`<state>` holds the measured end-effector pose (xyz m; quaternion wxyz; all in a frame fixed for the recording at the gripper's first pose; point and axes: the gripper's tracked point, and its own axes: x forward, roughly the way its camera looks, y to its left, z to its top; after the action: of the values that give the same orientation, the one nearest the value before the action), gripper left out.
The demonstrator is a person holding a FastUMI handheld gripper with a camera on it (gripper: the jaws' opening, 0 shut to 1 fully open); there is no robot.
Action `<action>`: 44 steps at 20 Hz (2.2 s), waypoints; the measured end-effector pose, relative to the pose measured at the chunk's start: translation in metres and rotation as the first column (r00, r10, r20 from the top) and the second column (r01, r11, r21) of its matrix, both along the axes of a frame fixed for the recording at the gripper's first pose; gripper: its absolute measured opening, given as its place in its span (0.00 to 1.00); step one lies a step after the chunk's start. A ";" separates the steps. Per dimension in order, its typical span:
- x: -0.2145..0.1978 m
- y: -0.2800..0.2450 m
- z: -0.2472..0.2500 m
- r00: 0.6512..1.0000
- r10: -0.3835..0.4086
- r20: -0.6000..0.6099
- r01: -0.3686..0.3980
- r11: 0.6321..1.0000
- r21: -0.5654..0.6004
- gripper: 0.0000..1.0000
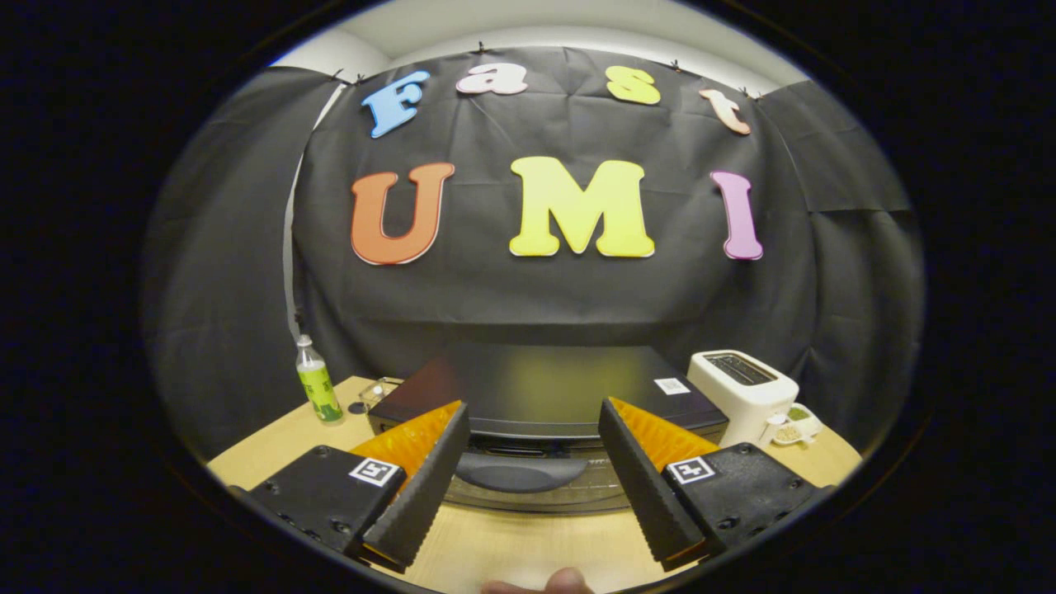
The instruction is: Open the toaster oven, put the food inside, and close the toaster oven door.
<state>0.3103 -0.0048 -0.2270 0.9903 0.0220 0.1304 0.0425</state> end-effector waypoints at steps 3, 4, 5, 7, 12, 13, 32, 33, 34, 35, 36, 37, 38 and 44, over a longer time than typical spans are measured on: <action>0.014 0.004 -0.020 1.000 -0.013 -0.026 0.013 1.000 -0.009 1.00; 0.016 0.003 -0.028 0.999 -0.028 -0.038 0.027 0.999 -0.017 1.00; 0.019 0.001 -0.034 0.998 -0.044 -0.047 0.043 0.999 -0.026 1.00; 0.021 -0.003 -0.043 0.996 -0.078 -0.049 0.077 0.997 -0.032 1.00; 0.012 -0.002 -0.047 0.995 -0.091 -0.041 0.090 0.996 -0.023 1.00; 0.009 -0.002 -0.047 0.995 -0.091 -0.050 0.090 0.996 -0.017 1.00; -0.105 -0.002 -0.108 0.936 -0.063 -0.345 0.035 0.996 -0.087 1.00; -0.110 -0.002 -0.113 0.928 -0.061 -0.367 0.027 0.995 -0.098 1.00; -0.113 -0.001 -0.116 0.922 -0.059 -0.382 0.018 0.994 -0.111 1.00; -0.115 -0.001 -0.122 0.915 -0.057 -0.398 0.010 0.993 -0.119 1.00; -0.118 -0.001 -0.126 0.909 -0.055 -0.414 0.004 0.992 -0.123 1.00; -0.122 0.000 -0.132 0.901 -0.053 -0.430 0.001 0.993 -0.121 1.00; -0.128 -0.001 -0.138 0.890 -0.052 -0.452 -0.004 0.993 -0.121 1.00; -0.134 0.004 -0.165 0.843 -0.022 -0.537 -0.038 0.994 -0.100 1.00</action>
<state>0.1766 -0.0011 -0.3923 0.9138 -0.0204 0.4044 0.0319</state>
